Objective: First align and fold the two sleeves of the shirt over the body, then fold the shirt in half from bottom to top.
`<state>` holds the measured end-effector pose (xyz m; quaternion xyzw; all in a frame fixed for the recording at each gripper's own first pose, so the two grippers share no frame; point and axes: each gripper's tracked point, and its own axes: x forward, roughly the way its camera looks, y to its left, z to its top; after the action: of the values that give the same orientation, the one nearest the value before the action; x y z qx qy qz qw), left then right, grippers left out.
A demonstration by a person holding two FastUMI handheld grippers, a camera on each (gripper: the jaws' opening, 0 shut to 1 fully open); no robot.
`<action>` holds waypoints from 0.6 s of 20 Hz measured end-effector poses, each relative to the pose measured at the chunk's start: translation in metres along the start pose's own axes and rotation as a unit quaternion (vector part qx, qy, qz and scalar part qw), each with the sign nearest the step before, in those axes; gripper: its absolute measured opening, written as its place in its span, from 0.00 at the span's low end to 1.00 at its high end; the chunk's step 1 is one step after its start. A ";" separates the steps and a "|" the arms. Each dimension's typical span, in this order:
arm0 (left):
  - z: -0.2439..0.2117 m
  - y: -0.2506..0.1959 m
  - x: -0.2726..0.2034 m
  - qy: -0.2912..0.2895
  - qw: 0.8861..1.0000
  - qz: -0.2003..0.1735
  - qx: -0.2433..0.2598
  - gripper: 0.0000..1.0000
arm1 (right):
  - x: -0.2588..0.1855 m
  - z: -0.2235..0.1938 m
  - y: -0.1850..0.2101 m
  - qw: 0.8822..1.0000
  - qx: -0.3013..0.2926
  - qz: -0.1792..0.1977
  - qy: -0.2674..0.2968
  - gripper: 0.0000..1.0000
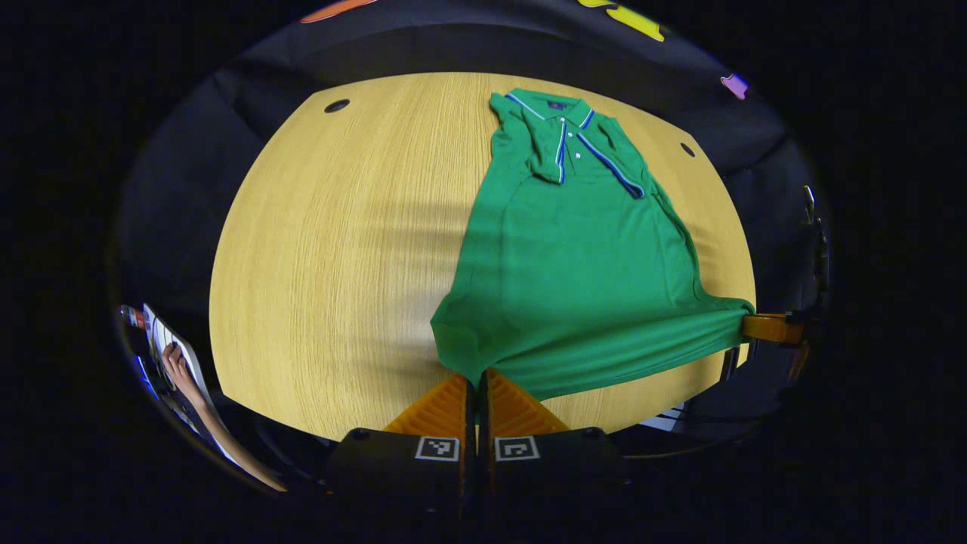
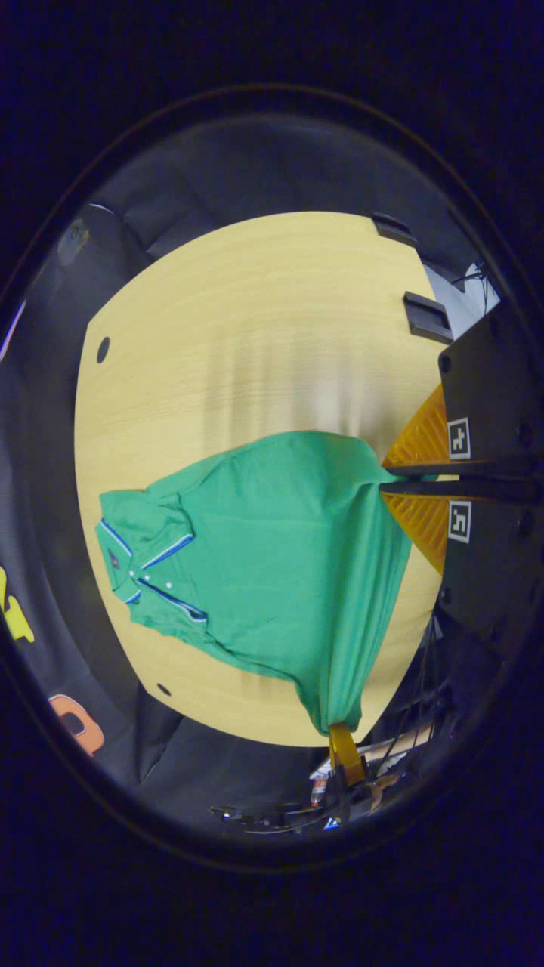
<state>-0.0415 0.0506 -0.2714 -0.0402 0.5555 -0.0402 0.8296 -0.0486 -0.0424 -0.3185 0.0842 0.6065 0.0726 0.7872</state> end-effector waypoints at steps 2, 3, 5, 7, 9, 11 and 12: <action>0.019 -0.004 0.000 -0.006 1.000 -0.005 0.001 0.03 | -0.007 0.022 -0.003 1.000 0.001 0.001 -0.013 0.05; 0.028 -0.005 -0.002 -0.008 1.000 -0.005 0.004 0.03 | -0.009 0.033 -0.002 1.000 0.002 0.000 -0.019 0.05; 0.049 -0.004 -0.003 -0.018 1.000 0.004 0.021 0.03 | -0.014 0.054 0.001 1.000 0.001 0.006 -0.030 0.05; 0.075 -0.005 -0.006 -0.032 0.999 0.007 0.033 0.04 | -0.017 0.078 0.004 0.999 0.003 0.011 -0.041 0.05; 0.099 -0.006 -0.006 -0.045 0.999 0.006 0.026 0.03 | -0.017 0.106 0.002 0.998 0.001 0.005 -0.056 0.05; 0.122 -0.005 -0.001 -0.051 0.998 0.007 0.024 0.03 | -0.016 0.132 0.004 0.998 0.003 0.005 -0.064 0.05; 0.134 -0.003 0.000 -0.055 0.998 0.008 0.022 0.03 | -0.014 0.144 0.004 0.998 0.003 0.004 -0.067 0.06</action>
<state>0.0818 0.0504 -0.2201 -0.0193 0.5087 -0.0432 0.8597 0.0872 -0.0479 -0.2683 0.0933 0.5521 0.0683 0.8257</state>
